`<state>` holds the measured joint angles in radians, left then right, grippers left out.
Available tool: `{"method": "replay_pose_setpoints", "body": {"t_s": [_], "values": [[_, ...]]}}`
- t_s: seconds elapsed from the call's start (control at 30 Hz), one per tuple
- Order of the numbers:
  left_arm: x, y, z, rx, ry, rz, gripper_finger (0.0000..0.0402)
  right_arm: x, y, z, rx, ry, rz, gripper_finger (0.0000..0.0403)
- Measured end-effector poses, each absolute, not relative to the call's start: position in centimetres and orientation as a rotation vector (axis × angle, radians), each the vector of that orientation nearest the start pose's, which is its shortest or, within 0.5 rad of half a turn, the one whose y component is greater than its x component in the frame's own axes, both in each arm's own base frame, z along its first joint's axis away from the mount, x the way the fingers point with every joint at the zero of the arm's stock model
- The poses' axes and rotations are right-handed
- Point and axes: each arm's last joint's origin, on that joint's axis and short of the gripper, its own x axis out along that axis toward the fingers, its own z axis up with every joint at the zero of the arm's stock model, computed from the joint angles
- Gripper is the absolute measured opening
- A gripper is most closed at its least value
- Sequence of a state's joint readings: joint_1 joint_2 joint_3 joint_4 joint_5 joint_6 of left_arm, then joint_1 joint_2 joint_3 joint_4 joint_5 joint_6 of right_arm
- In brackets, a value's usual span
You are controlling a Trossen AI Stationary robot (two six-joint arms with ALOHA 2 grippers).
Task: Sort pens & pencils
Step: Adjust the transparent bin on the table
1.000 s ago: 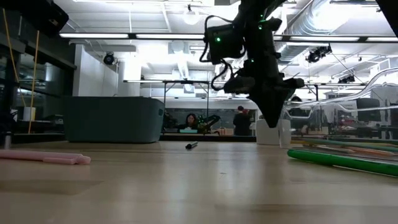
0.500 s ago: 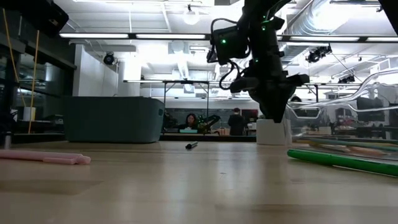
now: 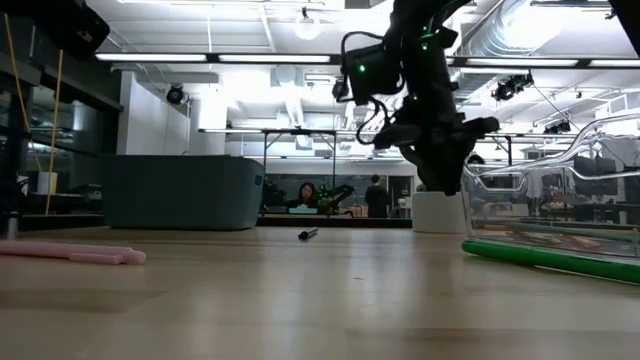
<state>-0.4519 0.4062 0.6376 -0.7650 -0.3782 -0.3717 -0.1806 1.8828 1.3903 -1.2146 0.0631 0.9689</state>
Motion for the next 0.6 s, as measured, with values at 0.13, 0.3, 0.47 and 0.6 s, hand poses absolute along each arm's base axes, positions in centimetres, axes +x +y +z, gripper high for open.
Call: {"method": "replay_pose_setpoints", "body": {"t_s": [0.13, 0.3, 0.47, 0.6], "values": [[8.0, -2.7, 27.4, -0.149, 0.493, 0.020, 0.0083, 33.5, -5.4, 20.6, 0.826, 1.359, -0.914, 0.0000], [8.0, -2.7, 27.4, -0.149, 0.493, 0.020, 0.0083, 34.6, -3.6, 22.3, 0.843, 1.194, -0.808, 0.0000], [8.0, -2.7, 27.4, -0.149, 0.492, 0.019, 0.0083, 35.1, -0.3, 22.6, 0.858, 1.186, -0.710, 0.0000], [8.0, -2.7, 27.4, -0.149, 0.493, 0.020, 0.0083, 35.1, 2.5, 22.6, 0.892, 1.187, -0.684, 0.0000]]}}
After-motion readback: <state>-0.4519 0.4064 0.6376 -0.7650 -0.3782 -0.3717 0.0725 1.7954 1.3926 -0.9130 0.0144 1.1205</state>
